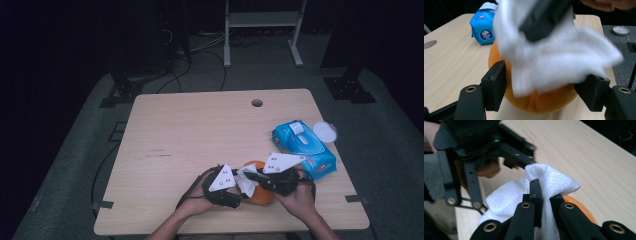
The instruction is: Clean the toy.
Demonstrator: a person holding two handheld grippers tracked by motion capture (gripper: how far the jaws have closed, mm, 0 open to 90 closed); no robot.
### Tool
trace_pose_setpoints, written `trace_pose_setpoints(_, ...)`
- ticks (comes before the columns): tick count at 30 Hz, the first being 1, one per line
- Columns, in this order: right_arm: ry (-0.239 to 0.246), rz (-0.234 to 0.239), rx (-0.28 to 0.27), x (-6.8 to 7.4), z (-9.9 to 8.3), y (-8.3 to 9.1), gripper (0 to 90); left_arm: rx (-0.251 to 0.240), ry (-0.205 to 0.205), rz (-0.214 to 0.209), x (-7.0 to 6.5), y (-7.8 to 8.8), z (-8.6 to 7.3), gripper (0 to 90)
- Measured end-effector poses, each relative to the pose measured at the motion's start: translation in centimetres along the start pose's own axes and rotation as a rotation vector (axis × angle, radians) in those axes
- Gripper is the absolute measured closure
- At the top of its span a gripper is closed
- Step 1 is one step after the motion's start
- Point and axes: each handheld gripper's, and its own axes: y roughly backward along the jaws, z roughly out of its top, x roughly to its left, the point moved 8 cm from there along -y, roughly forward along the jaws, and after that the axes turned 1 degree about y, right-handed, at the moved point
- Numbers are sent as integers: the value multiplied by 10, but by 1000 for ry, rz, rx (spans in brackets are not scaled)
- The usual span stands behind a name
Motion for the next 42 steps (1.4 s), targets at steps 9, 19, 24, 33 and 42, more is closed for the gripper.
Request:
trace_pose_setpoints(9,-100,-32,-12,-28,-18,15,855,0,83,-56,4,0,-5,221)
trace_pose_setpoints(19,15,41,19,14,1,-8,855,25,2,-29,0,2,-5,309)
trace_pose_setpoints(24,-21,7,19,-5,-5,0,857,26,16,-25,7,4,-11,319)
trace_pose_setpoints(33,-106,-5,34,-24,-25,5,856,48,75,-50,13,4,-17,223)
trace_pose_setpoints(42,-101,38,28,-11,-20,-3,855,33,61,-49,11,6,-14,251)
